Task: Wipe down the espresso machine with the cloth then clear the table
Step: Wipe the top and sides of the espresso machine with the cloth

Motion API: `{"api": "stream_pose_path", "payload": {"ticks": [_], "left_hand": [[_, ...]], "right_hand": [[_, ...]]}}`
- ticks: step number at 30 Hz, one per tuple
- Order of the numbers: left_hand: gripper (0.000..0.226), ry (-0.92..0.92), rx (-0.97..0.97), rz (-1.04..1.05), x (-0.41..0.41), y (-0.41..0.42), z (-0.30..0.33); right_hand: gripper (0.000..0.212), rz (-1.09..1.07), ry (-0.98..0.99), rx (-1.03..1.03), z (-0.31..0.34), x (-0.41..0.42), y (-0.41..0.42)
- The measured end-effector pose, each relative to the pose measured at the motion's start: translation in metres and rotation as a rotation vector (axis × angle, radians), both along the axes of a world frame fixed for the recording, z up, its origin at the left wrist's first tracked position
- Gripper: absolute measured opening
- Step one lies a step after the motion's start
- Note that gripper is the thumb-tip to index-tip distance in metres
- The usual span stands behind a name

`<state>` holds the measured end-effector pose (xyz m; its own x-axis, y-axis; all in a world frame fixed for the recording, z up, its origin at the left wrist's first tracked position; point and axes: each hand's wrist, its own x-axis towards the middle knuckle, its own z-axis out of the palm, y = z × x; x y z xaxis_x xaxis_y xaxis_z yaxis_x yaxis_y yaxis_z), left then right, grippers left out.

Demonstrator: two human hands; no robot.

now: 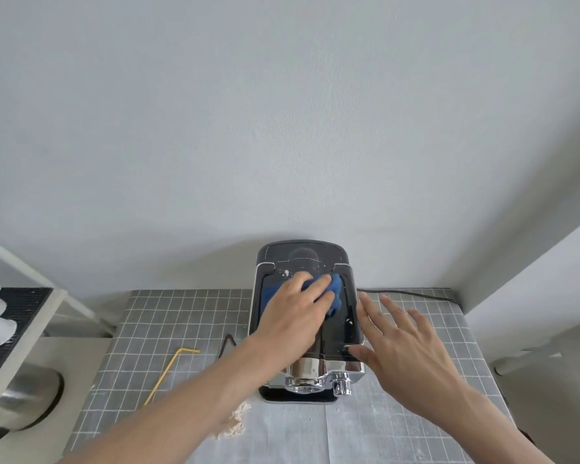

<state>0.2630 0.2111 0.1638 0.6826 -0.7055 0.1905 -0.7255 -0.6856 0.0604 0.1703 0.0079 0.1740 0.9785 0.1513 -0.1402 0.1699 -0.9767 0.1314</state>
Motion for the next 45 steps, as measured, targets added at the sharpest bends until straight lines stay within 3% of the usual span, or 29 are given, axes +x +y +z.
{"api": "stream_pose_path", "payload": {"ticks": [6,11,15,23,27,30,34,38,42,45], "left_hand": [[0.045,0.017,0.033,0.093,0.038,-0.015,0.002],[0.027,0.033,-0.015,-0.048,-0.005,-0.003,0.007],[0.027,0.054,-0.073,-0.138,-0.027,0.011,0.008],[0.033,0.032,0.066,0.100,0.030,-0.021,-0.002],[0.020,0.007,0.107,0.073,0.010,-0.023,0.003],[0.022,0.006,0.123,-0.034,-0.018,-0.013,-0.002],[0.020,0.002,-0.059,-0.129,-0.029,0.005,-0.001],[0.027,0.027,-0.208,-0.042,0.011,-0.005,-0.004],[0.034,0.240,-0.353,-0.019,0.025,-0.014,-0.003],[0.031,0.358,-0.395,-0.117,0.010,-0.010,-0.003]], "right_hand": [[0.074,-0.053,-0.006,-0.016,-0.001,0.002,0.008],[0.077,-0.061,0.018,-0.006,-0.005,0.000,0.009],[0.077,-0.065,-0.002,0.034,-0.005,-0.001,0.009],[0.075,-0.056,-0.022,0.012,-0.004,0.001,0.008],[0.075,-0.060,-0.019,0.008,-0.001,0.000,0.010],[0.076,-0.070,-0.015,0.026,-0.002,-0.001,0.009],[0.077,-0.073,-0.021,0.043,-0.004,-0.001,0.008],[0.076,-0.068,-0.024,0.048,-0.005,0.002,0.007],[0.077,-0.061,-0.027,0.039,-0.005,0.002,0.007],[0.076,-0.072,-0.041,0.047,-0.004,0.001,0.009]]}}
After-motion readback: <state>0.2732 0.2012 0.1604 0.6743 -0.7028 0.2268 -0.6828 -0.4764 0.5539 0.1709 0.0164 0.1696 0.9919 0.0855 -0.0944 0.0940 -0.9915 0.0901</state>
